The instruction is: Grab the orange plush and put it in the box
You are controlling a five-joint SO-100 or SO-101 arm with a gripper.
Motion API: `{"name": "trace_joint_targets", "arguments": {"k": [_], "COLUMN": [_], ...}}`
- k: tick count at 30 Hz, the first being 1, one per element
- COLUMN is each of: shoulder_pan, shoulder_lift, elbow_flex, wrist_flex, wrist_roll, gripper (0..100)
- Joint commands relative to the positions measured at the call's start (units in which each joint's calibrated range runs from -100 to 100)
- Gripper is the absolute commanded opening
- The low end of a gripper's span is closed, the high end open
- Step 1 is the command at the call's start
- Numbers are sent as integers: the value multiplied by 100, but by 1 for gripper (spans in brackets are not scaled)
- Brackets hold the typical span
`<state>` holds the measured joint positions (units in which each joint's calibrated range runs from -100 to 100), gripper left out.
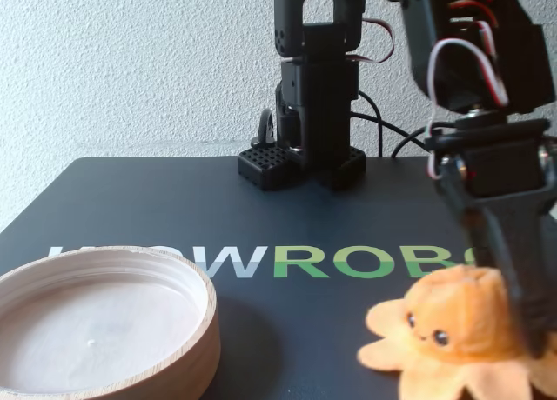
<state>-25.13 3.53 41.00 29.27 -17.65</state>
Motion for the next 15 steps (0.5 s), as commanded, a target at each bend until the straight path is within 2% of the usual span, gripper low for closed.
{"name": "trace_joint_targets", "arguments": {"k": [1,3,7,11,15], "shoulder_pan": [417,604,828,1276,1934], "shoulder_lift": [-24,-16,-142,-1137,-1854], "elbow_flex": [-283,-283,-346,-419,-419], "wrist_flex": [-112,-173,-434,-399,-130], "wrist_roll": [32,147,1007,1957,2586], "gripper": [12,1,1,1,1]}}
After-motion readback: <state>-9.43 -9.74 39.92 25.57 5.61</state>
